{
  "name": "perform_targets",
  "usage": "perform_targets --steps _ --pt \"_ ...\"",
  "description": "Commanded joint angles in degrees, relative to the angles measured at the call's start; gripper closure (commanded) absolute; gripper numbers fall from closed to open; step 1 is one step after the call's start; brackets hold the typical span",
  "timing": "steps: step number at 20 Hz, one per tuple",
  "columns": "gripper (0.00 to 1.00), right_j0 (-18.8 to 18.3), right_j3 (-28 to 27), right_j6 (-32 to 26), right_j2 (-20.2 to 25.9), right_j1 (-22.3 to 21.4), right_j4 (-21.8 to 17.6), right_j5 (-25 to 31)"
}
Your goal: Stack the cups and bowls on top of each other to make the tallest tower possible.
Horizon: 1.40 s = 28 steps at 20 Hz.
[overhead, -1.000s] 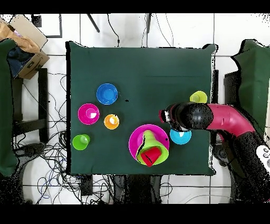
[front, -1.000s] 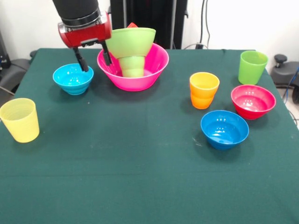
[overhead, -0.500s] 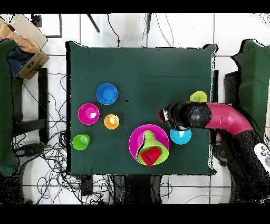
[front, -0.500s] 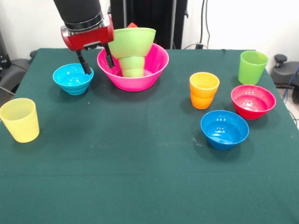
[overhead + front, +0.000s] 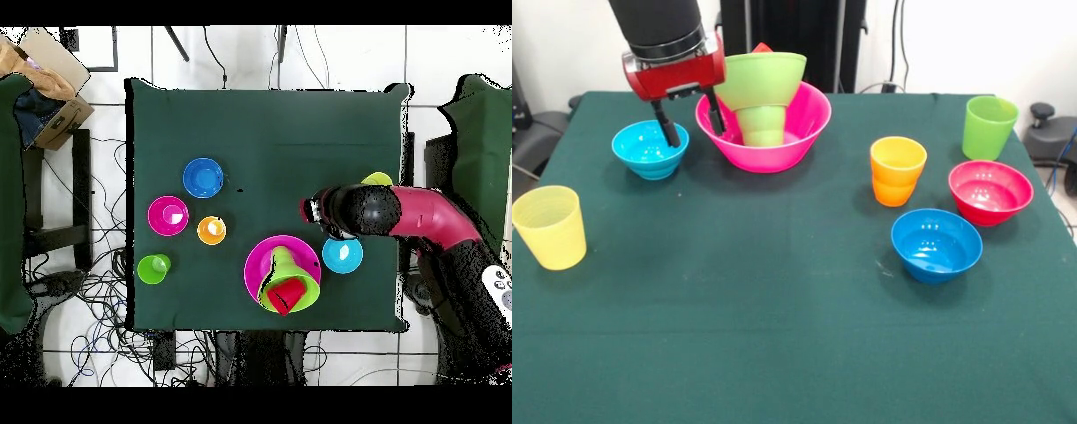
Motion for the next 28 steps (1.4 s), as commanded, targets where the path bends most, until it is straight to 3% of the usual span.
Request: perform_targets --steps 1,15,24,28 --pt "0.0 -0.2 -4.3 -6.4 -1.3 -1.8 -0.5 6.8" --pt "0.0 -3.1 -6.5 -12.8 -0.1 -4.9 -2.8 14.1" --pt "0.0 -7.1 1.0 -13.2 1.0 -10.8 -2.9 12.1" --pt "0.0 -10.0 5.9 -14.0 3.1 -16.6 0.8 13.1"
